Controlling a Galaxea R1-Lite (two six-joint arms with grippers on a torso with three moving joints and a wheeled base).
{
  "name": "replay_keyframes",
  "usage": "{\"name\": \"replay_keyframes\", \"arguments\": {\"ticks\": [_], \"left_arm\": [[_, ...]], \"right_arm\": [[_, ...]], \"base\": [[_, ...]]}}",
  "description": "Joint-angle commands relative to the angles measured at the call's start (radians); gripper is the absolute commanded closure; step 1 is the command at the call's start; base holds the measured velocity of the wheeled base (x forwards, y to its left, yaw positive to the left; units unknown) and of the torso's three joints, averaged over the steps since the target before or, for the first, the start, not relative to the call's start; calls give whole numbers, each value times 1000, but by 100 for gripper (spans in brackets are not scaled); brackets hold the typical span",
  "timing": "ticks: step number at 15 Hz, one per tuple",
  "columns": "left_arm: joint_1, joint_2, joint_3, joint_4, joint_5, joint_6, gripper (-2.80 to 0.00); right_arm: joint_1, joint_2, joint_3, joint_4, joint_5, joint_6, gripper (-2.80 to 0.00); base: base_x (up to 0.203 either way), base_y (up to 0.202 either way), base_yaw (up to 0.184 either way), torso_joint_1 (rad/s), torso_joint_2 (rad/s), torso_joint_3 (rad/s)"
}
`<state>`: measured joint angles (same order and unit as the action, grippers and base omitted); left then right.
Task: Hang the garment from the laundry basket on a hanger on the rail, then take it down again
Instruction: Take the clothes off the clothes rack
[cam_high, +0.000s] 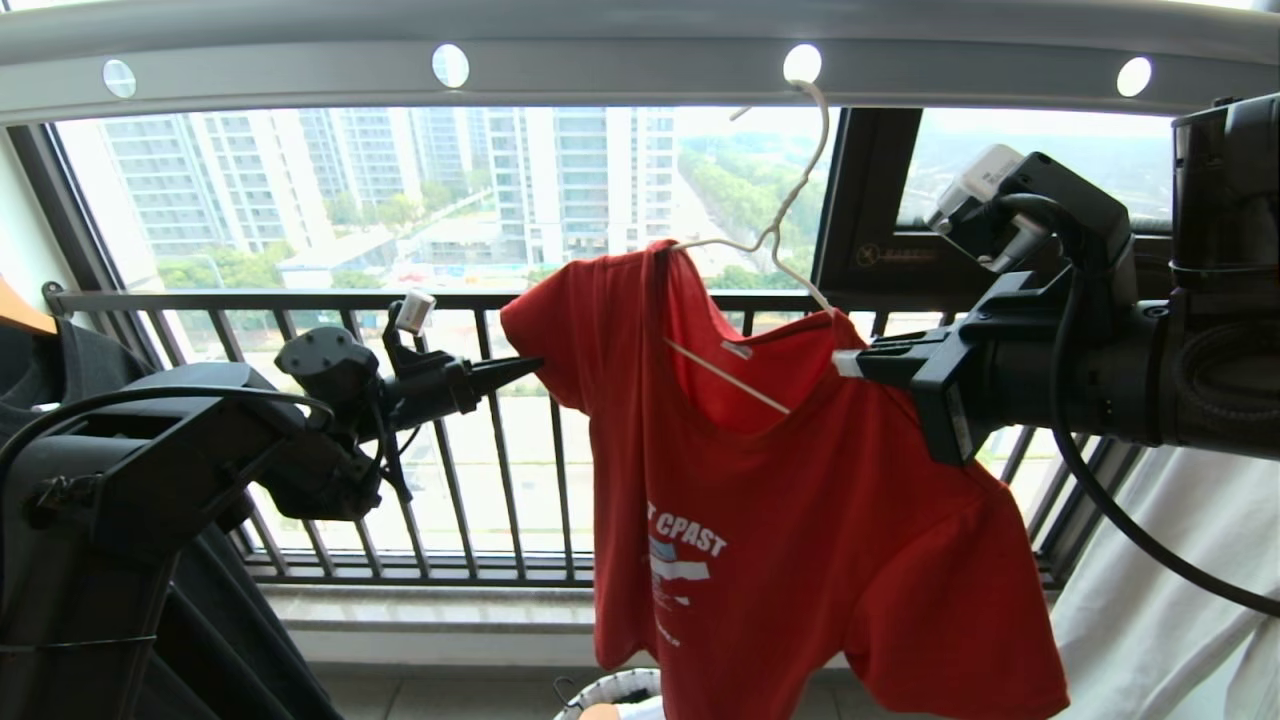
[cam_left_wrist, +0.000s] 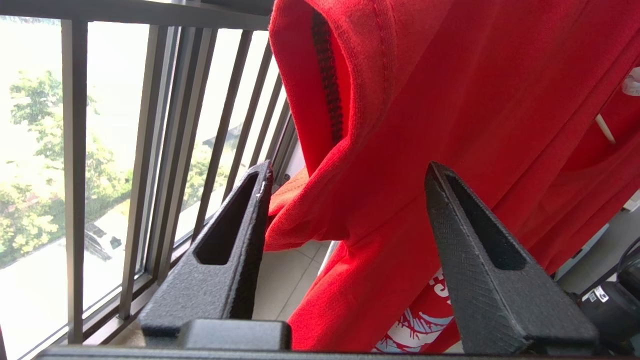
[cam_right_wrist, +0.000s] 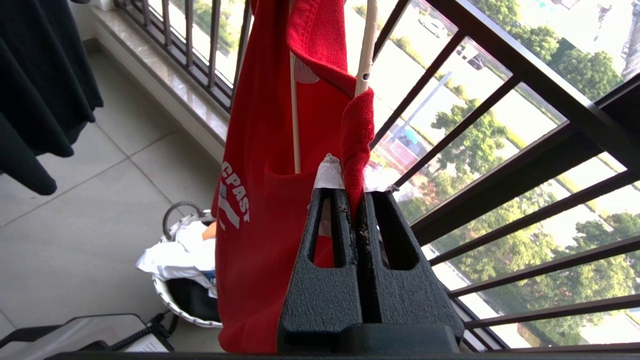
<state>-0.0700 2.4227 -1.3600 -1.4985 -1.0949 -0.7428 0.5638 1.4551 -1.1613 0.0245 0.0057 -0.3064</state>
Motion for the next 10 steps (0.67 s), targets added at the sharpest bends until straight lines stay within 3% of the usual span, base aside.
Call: {"name": "replay_keyframes", "arguments": {"ticks": [1,7,10], "left_arm": [[-1,-1,-1,-8,-5,-4,0],[-1,-2,1,-9,-2,-3,0],[3,-5,7,3,105,-5,0]], "right_arm": [[1,5,0,0,0,-2,0],[1,5,2,0,0,-2,0],[1,5,5,0,0,-2,0]], "base": [[0,0,0,0,0,0],[0,0,0,0,0,0],[0,0,0,0,0,0]]}}
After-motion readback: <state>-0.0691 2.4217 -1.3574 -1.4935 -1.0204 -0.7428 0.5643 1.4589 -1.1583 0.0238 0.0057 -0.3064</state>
